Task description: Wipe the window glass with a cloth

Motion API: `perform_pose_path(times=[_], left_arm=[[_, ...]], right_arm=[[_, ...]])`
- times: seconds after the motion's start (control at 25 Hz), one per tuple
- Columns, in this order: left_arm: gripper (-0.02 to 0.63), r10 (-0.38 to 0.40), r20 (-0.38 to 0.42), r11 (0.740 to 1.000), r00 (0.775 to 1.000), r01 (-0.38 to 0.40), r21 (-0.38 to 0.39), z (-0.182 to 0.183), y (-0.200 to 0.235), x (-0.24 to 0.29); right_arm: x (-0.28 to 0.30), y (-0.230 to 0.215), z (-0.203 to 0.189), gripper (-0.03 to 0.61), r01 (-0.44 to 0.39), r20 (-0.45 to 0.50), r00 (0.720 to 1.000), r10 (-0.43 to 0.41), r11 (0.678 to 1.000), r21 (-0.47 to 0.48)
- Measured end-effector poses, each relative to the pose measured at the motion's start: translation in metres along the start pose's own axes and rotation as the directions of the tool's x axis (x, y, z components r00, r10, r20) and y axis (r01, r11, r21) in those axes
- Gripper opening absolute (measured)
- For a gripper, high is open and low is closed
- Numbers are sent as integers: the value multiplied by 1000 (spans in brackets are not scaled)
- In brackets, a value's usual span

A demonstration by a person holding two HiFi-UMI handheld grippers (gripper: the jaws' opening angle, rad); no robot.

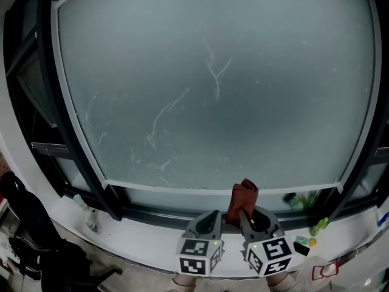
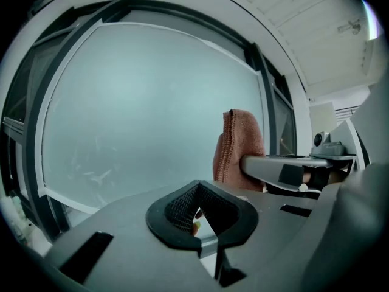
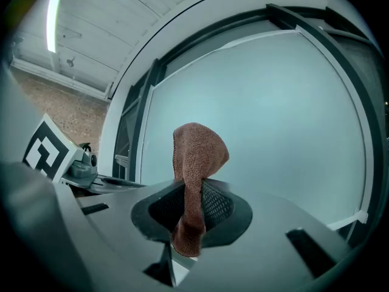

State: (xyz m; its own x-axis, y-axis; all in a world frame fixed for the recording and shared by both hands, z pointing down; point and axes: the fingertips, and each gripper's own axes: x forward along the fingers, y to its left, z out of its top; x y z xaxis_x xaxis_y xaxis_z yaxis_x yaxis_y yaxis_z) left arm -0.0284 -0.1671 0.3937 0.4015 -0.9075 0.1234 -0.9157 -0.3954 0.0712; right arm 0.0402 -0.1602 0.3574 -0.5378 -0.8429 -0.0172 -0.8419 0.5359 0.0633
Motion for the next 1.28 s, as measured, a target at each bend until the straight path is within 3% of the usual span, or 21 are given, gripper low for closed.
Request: perform_pose_path(times=[0.56,0.84,1.28], left_arm=[[3,52,28,999,998,-52,4,40,28,70],[3,34,39,999,999,-34,3,60,56,102],[3,15,80,994,997,-23,105,126,91,155]], right_arm=[[66,-57,26,49,-18,33,999,19,999,-45],[111,-72,48,49,0,61,998,5,997,-77],[189,-98,157,49,44,199,980,-1,976,-213]])
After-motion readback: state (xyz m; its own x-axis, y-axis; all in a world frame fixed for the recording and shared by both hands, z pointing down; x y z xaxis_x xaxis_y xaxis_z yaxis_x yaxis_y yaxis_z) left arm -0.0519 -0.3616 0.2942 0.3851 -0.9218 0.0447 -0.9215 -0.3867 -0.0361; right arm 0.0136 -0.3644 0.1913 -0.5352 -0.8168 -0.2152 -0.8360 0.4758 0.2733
